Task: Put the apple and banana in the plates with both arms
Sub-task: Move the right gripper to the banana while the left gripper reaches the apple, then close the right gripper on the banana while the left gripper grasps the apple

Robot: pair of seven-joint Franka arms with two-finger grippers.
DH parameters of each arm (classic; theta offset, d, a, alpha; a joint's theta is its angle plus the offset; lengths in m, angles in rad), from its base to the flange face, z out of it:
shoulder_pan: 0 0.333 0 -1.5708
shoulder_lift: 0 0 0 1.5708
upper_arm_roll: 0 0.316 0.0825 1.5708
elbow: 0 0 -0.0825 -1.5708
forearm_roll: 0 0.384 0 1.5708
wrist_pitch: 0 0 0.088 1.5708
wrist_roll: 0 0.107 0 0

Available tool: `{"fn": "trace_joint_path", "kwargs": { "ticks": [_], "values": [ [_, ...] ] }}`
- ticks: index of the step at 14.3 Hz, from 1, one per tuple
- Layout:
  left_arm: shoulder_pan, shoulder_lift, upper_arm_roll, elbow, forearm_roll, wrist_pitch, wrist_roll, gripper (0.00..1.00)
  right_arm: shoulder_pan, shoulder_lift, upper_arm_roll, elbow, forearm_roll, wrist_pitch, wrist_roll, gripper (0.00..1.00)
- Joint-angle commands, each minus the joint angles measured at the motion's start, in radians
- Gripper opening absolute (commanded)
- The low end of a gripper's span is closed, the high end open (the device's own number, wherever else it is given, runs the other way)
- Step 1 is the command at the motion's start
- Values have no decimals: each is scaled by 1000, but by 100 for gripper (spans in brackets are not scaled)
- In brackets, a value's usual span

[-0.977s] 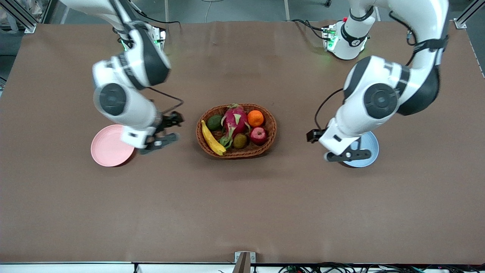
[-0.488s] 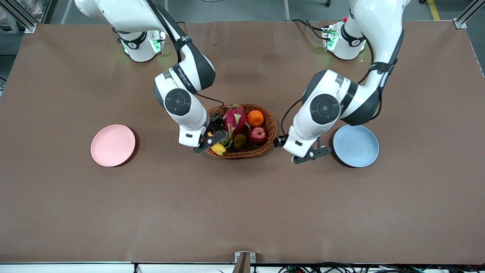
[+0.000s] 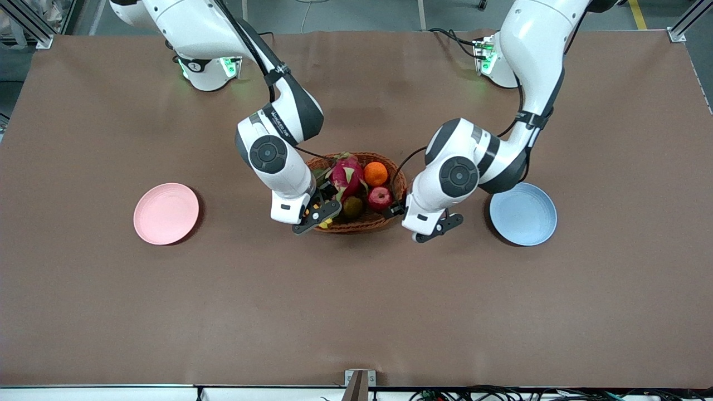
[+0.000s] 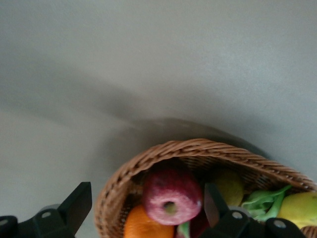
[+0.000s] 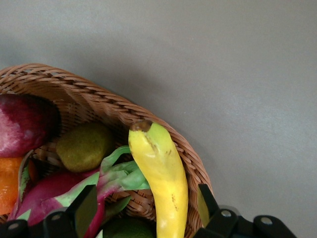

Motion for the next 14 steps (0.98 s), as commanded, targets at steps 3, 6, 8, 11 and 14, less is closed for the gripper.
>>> {"fn": "trace_joint_path", "kwargs": {
  "ticks": [3,6,8,11,14],
  "values": [
    [-46,54,6,-5,-15,106,-119,100,9,25,-8,14,17,45,-18,82],
    [-68,68,6,-40,-16,161,-156,100,20,37,-9,16,12,68,-18,76],
    [-69,74,6,-43,-16,161,-159,100,19,39,-9,16,12,70,-19,76],
    [-71,74,6,-56,-37,161,-159,100,20,39,-9,14,11,74,-19,71],
    [-80,74,6,-57,-42,155,-161,100,19,51,-9,14,3,94,-22,69]
  ]
}}
